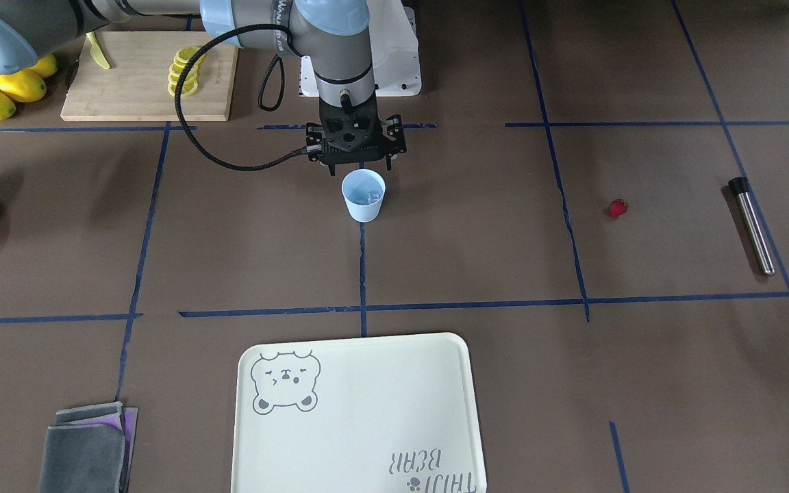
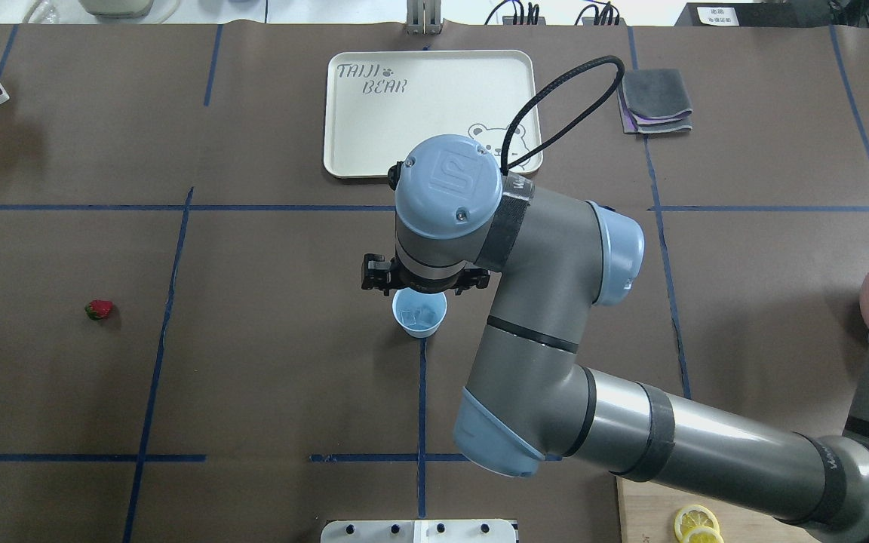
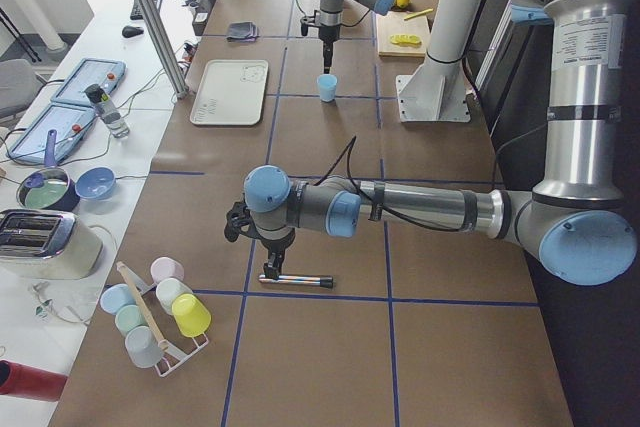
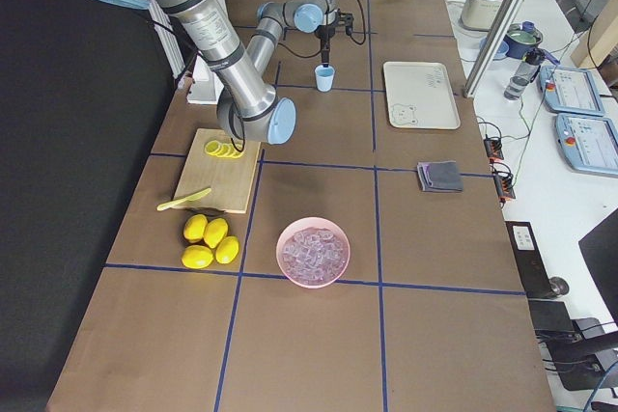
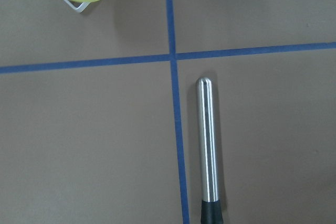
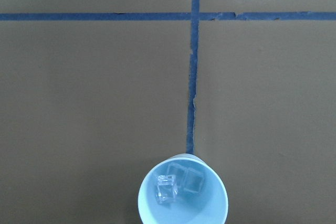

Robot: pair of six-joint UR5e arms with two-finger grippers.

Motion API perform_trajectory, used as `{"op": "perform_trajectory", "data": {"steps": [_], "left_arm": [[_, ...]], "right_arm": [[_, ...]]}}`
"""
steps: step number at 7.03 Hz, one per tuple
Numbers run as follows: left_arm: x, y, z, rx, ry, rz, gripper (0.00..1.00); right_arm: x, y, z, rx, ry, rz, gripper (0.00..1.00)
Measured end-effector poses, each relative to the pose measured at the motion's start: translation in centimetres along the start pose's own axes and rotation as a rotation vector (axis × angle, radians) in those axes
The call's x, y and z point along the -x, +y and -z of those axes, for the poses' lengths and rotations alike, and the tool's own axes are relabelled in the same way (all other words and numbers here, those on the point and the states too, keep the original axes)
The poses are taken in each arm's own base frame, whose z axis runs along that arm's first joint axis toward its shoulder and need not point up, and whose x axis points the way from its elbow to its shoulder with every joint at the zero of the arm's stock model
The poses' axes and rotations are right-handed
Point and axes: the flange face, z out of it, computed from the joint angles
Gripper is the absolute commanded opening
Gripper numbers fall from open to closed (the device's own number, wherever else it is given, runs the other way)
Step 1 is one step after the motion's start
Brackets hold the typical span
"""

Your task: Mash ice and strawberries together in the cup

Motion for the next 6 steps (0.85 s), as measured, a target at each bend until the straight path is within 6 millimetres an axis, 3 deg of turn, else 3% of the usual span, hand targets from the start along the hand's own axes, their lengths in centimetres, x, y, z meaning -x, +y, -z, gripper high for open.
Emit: {"op": "perform_trajectory", "data": {"steps": [1, 3, 5, 6], "left_arm": [[-3.0, -0.3, -1.7, -0.015, 0.019, 0.028, 1.00], [-8.8, 0.3, -5.5, -0.061, 0.048, 0.105, 1.00], [-15.3, 1.5, -9.5, -0.100, 0.010, 0.099, 1.00], [-17.4, 2.1, -10.6, -0.105, -0.002, 0.080, 1.00]], "right_arm": [[-1.2, -0.4, 1.2, -0.008, 0.005, -0.008, 1.00], [-5.8, -1.6, 3.7, -0.035, 0.007, -0.006, 1.00], [-13.0, -4.8, 6.4, -0.038, 0.013, 0.046, 1.00], [-17.3, -6.6, 7.7, -0.036, 0.018, 0.086, 1.00]]}}
